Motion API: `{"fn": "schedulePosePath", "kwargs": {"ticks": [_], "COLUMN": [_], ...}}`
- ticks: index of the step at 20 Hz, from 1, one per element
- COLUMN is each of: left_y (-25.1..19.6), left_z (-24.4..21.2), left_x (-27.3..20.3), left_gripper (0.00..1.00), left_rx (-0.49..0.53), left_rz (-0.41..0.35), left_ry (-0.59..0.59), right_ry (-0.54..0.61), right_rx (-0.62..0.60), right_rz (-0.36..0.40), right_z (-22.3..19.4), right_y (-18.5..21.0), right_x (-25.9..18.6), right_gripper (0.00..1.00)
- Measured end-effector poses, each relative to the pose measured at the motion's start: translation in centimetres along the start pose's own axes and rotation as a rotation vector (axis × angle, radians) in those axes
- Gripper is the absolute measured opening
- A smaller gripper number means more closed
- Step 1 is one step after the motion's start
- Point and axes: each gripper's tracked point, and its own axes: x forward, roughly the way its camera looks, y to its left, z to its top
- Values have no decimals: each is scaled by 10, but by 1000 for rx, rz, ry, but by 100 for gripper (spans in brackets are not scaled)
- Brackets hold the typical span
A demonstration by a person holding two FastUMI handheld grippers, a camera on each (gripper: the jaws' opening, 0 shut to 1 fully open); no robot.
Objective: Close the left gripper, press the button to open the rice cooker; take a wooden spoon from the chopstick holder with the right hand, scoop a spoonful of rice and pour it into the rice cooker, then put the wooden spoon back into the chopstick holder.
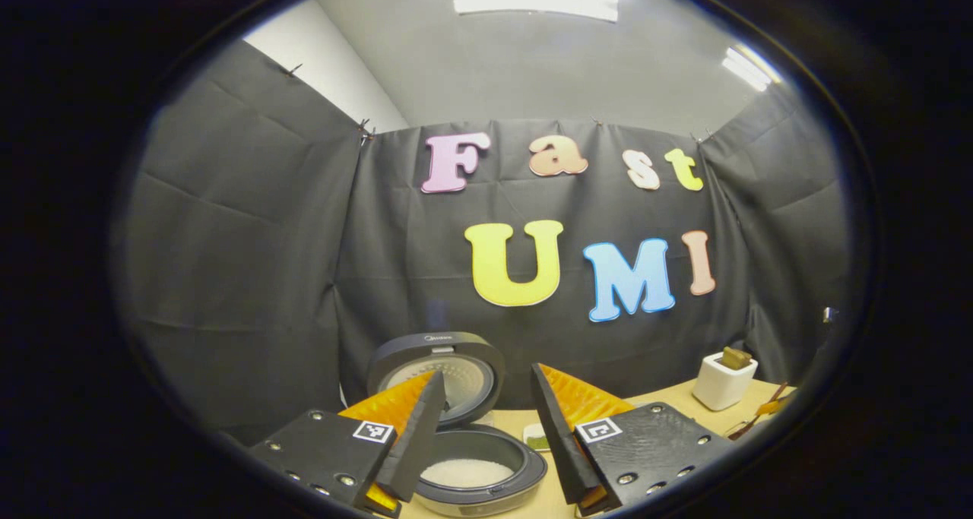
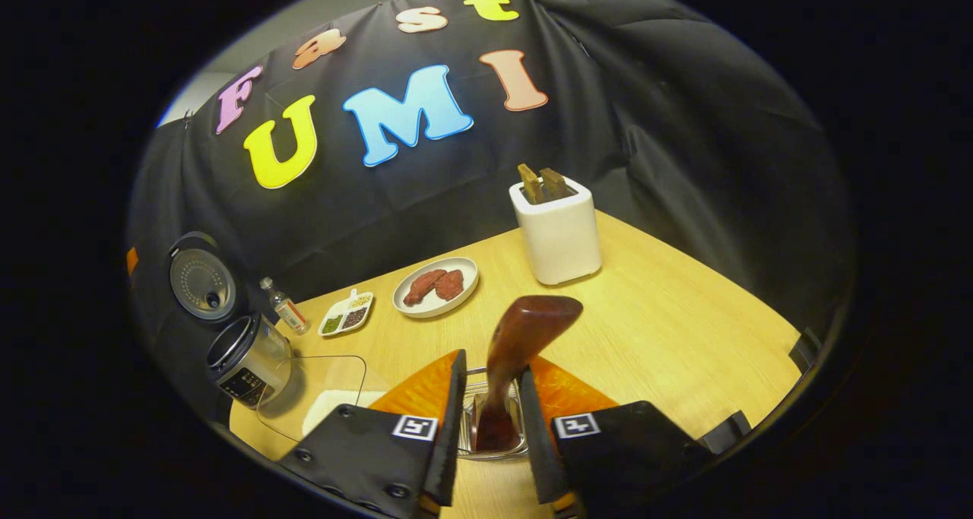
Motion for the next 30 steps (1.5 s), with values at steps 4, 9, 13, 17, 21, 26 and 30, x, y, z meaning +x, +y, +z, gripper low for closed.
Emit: {"fn": "schedulePosePath", "kwargs": {"ticks": [4,9,13,17,21,26,30], "left_y": [-4,0,11,36,60,80,91], "left_z": [-1,10,18,18,17,7,-18], "left_x": [11,40,72,113,156,211,238], "left_gripper": [70,70,70,70,70,71,70], "left_rx": [-4,8,-16,16,-1,15,38], "left_rz": [-12,-27,-27,-3,6,11,32], "left_ry": [2,1,15,27,22,17,42], "right_ry": [-62,-193,-278,-314,-311,-303,-312], "right_rx": [-40,-107,-148,-170,-178,-190,-206], "right_rz": [-57,-129,-146,-153,-164,-181,-191], "right_z": [21,61,88,94,85,74,73], "right_y": [-16,-22,-9,7,21,35,44], "right_x": [-18,-55,-78,-86,-87,-86,-86], "right_gripper": [100,98,98,98,98,98,98]}}
